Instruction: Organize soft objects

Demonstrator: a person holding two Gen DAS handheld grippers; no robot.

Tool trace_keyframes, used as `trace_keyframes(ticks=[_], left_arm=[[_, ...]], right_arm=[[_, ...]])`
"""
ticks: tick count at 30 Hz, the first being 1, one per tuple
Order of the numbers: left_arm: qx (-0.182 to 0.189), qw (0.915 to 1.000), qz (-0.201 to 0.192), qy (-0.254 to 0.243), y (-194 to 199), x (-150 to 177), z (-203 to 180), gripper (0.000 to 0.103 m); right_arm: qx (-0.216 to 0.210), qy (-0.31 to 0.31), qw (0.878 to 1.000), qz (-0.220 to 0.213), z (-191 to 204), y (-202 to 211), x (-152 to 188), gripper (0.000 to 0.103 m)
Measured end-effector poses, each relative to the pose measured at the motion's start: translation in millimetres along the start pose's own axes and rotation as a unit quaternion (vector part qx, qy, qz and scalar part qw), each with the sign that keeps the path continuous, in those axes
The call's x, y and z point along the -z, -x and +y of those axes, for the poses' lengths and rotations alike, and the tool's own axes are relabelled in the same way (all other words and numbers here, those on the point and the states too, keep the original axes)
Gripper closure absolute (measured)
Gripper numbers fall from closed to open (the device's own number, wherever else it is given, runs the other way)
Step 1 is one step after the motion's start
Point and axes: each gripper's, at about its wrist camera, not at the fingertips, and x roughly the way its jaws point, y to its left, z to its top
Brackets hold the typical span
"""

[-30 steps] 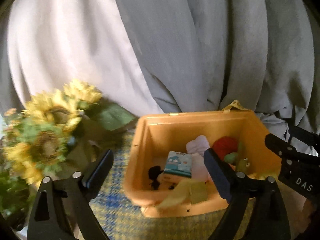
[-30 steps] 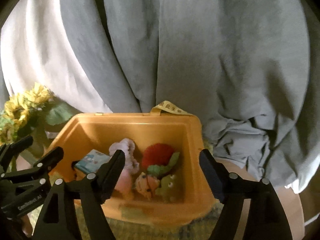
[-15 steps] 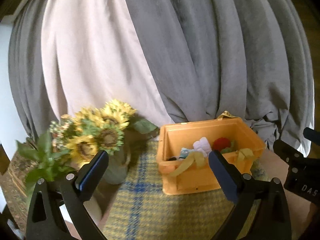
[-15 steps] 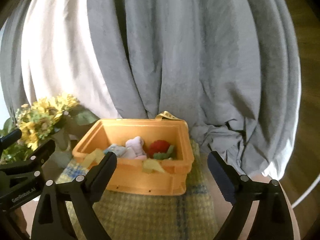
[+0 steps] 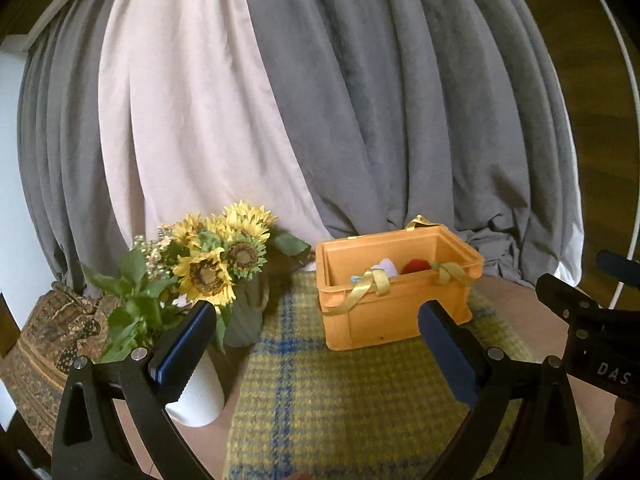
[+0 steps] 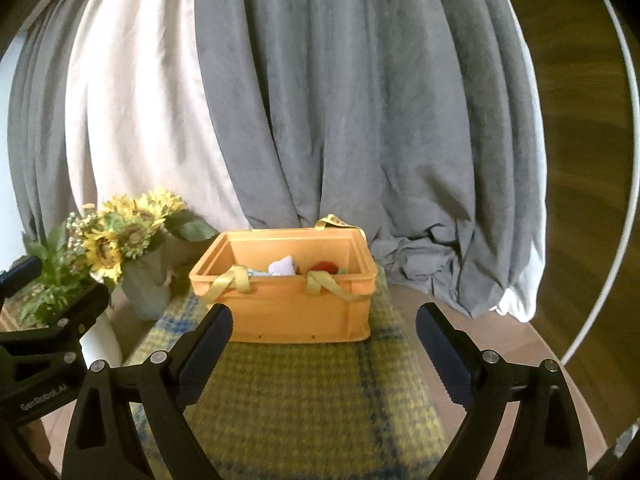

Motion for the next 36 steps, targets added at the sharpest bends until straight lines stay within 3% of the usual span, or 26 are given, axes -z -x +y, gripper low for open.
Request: trace_keyframes(ticks=[24,36], left_arm=[[-0.014,0.9992,-0.007,0.036,176,61,-7,0.000],[-0.014,0.9989,-0.028,0.036,233,70,-9,0.000]], right_arm=[[-0.025,0.012,0.999,-0.035,-14,166,62,0.006],[-0.031,0.009,0.998,-0.045,-21,226,79,0.006]])
